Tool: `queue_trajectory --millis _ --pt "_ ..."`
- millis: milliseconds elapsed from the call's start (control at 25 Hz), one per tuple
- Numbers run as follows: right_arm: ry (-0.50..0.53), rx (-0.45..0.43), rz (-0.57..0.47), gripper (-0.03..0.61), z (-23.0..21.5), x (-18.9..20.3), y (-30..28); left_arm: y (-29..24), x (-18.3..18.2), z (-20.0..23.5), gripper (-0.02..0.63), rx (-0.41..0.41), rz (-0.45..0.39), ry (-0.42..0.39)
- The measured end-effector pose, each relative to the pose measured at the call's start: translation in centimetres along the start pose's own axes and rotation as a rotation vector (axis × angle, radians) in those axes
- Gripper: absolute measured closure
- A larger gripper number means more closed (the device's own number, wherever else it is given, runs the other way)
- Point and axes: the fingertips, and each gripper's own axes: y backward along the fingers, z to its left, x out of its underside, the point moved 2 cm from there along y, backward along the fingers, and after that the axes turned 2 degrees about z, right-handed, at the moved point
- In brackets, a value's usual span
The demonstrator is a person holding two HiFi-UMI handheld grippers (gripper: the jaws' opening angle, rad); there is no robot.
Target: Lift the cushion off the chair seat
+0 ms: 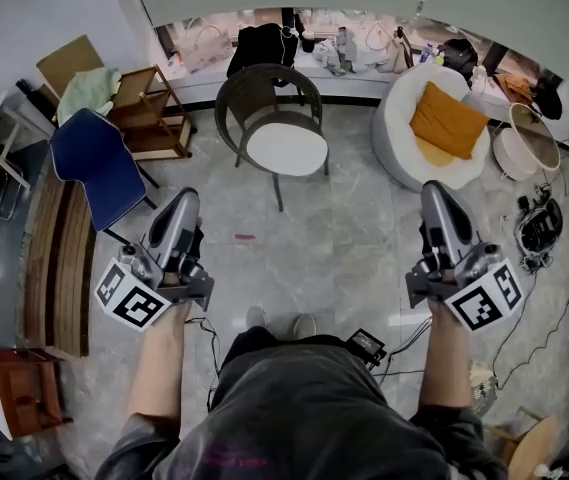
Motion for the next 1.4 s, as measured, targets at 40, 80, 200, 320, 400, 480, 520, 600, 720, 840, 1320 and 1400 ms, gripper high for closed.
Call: queue_trajectory --millis 40,80,200,320,400,480,520,600,720,840,1320,1400 --pt "-0.004 -0.004 -0.003 0.568 -0.2 0.0 0.2 -0.1 0.2 -0.2 0.604 -0.002 0.002 -0.001" --pt "-0.007 -0.008 -0.005 0.568 -0.3 0.1 0.4 -0.1 0.4 -0.3 0.604 -0.004 0.003 -0.002" --pt "-0.015 -0.007 -0.006 0.568 -0.6 0.2 0.8 -0.2 0.5 -0.9 0.604 -0.003 0.009 -0.011" --pt "-0.017 -0.019 -0.007 0.568 -0.7 -0.1 0.4 -0.6 0.1 -0.9 0.604 -0.004 0.006 -0.016" --pt "-0.016 -0.024 -0.003 0.568 -0.9 -0.2 0.2 -1.0 -0.1 -0.8 0.606 -0.008 0.003 -0.017" --pt "-0.015 -0.022 0.003 0.568 -1.3 -0.2 -0.2 -1.4 -0.1 -0.5 0.604 -0.010 0.000 -0.017" --pt "-0.016 -0.023 0.003 0.568 -1.4 -0.2 -0.4 -1.6 -0.1 -0.3 0.606 -0.011 0.000 -0.015" --pt "-0.018 -0.026 0.001 0.568 -1.5 -0.1 -1.0 -1.8 0.1 0.3 0.604 -0.015 0.001 -0.007" --pt "-0.021 -0.030 0.009 0.568 -2.0 0.3 -1.8 -2.2 0.6 1.2 0.604 -0.021 0.007 0.003" --pt "-0.024 -0.027 0.017 0.568 -2.6 0.9 -2.6 -2.7 1.0 2.2 0.604 -0.024 0.011 0.010" --pt "-0.045 -0.017 0.061 0.568 -6.0 3.4 -8.8 -6.3 1.7 8.5 0.604 -0.027 0.029 0.051" --pt "-0.047 -0.013 0.073 0.568 -6.6 3.9 -10.4 -7.0 1.5 10.2 0.604 -0.030 0.032 0.062"
